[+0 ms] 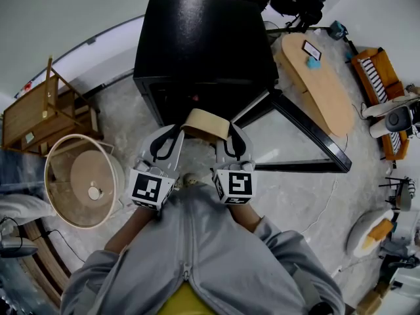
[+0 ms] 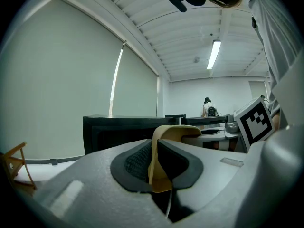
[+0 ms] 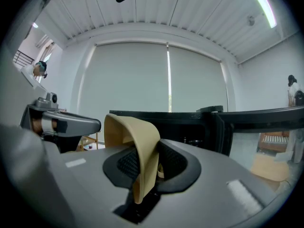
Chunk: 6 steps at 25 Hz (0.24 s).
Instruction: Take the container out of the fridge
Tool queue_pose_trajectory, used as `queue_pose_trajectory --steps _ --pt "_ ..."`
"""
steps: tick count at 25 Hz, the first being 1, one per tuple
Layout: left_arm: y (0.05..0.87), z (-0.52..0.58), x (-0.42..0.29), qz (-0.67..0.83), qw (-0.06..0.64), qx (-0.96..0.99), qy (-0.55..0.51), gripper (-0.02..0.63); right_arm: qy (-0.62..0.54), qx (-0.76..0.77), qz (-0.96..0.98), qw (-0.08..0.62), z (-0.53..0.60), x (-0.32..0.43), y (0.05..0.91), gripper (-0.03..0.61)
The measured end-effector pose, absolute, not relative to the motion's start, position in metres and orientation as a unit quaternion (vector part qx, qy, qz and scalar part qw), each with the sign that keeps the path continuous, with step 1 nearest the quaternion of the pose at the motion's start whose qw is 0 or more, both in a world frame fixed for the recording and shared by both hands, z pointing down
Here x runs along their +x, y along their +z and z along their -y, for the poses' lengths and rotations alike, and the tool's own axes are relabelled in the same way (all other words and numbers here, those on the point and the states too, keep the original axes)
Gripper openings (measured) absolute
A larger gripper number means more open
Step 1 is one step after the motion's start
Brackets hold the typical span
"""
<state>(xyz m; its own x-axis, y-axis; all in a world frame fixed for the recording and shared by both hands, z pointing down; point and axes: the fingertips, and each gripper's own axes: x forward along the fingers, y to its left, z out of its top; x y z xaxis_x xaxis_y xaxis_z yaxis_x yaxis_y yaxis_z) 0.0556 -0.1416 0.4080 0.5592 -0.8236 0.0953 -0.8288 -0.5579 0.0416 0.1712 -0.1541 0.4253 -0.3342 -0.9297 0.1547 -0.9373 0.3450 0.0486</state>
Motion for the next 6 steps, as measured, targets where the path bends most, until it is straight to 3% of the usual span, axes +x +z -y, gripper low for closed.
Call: queue_pose_trajectory --steps 6 --pt "0.4083 0.1417 0.0523 0.473 0.039 0.879 0.032 0.041 0.023 0.571 0.817 0.077 0.1532 0.1705 0.4252 0.071"
